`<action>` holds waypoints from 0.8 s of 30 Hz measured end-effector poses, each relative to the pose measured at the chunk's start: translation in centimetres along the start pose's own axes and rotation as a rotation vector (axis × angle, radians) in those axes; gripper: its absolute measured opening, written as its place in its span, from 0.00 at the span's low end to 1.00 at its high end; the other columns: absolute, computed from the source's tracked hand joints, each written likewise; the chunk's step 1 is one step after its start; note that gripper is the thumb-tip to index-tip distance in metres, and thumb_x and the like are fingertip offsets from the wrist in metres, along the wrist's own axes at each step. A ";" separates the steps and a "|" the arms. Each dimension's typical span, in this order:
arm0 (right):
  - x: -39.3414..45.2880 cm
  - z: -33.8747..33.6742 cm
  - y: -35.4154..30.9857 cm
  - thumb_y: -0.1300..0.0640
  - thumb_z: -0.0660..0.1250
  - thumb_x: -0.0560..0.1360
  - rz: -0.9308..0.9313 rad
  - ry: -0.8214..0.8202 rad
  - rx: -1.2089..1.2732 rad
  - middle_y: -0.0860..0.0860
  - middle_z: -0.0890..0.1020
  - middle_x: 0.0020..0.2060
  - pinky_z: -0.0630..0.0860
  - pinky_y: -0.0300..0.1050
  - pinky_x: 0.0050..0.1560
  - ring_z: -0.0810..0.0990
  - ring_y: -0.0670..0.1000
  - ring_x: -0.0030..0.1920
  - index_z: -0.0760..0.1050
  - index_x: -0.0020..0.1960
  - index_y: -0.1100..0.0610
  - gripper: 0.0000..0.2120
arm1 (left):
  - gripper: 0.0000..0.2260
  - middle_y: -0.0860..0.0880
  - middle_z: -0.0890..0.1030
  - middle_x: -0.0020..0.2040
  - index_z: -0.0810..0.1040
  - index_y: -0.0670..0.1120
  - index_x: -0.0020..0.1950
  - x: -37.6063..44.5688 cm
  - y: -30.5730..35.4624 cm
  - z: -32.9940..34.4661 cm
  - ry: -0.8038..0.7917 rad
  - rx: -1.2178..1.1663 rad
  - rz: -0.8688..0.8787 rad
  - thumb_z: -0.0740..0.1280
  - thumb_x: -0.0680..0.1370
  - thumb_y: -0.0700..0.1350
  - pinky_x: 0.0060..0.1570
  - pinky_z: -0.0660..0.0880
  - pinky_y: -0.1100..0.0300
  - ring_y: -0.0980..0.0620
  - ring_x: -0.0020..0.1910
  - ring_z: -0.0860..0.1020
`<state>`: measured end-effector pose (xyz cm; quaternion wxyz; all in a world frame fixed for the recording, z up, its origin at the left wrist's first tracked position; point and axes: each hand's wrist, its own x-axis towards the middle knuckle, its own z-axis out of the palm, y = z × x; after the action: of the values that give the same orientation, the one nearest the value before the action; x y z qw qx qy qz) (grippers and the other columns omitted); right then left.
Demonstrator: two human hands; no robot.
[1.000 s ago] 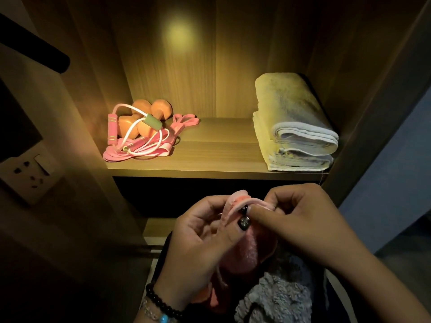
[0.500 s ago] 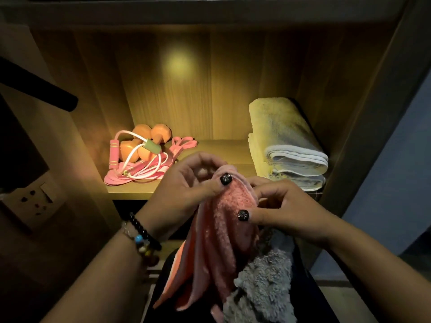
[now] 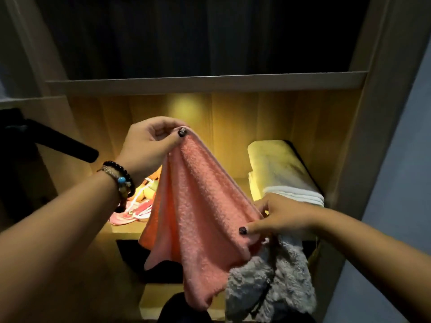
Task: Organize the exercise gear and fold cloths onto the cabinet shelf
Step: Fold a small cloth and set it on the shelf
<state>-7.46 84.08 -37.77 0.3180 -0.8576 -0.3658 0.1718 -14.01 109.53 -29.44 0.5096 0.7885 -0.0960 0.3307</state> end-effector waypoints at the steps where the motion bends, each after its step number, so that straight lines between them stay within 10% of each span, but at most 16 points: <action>1: 0.1 -0.4 0.6 0.42 0.74 0.69 0.027 0.010 -0.077 0.54 0.82 0.33 0.69 0.42 0.37 0.75 0.47 0.34 0.82 0.40 0.62 0.21 | 0.06 0.49 0.82 0.49 0.81 0.46 0.50 0.2 -0.7 -0.5 0.044 0.018 -0.015 0.68 0.77 0.37 0.50 0.77 0.65 0.57 0.48 0.79; 5: -0.2 -2.6 2.9 0.39 0.72 0.69 0.138 0.088 -0.311 0.50 0.70 0.25 0.63 0.41 0.32 0.67 0.46 0.28 0.74 0.29 0.57 0.23 | 0.07 0.50 0.82 0.49 0.82 0.50 0.48 0.3 -4.2 -2.7 0.176 0.055 -0.126 0.69 0.77 0.39 0.50 0.77 0.62 0.56 0.49 0.79; 9: -1.3 -5.3 4.7 0.43 0.70 0.72 0.210 0.180 -0.494 0.56 0.80 0.32 0.64 0.43 0.34 0.75 0.52 0.33 0.79 0.35 0.61 0.21 | 0.08 0.51 0.83 0.46 0.82 0.52 0.44 -0.7 -7.2 -4.4 0.251 0.034 -0.236 0.70 0.76 0.39 0.41 0.78 0.67 0.56 0.46 0.80; 18: -2.6 -8.1 4.4 0.43 0.68 0.73 0.260 0.420 -0.305 0.52 0.79 0.28 0.63 0.36 0.25 0.70 0.46 0.27 0.85 0.36 0.57 0.19 | 0.05 0.50 0.84 0.43 0.84 0.49 0.45 -3.2 -10.5 -3.8 0.187 0.163 -0.427 0.76 0.70 0.42 0.37 0.73 0.63 0.53 0.42 0.79; 24: -1.8 -7.4 4.3 0.52 0.73 0.70 0.230 0.658 -0.327 0.53 0.75 0.24 0.64 0.40 0.27 0.71 0.47 0.27 0.77 0.26 0.58 0.17 | 0.06 0.45 0.84 0.46 0.84 0.45 0.43 -4.2 -11.9 -2.8 0.257 0.022 -0.541 0.76 0.69 0.36 0.51 0.79 0.51 0.47 0.48 0.82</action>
<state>-2.51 77.39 -35.07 0.2563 -0.9417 -0.1682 -0.1386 -12.58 116.71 -40.07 0.5787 0.7424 0.1865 0.2811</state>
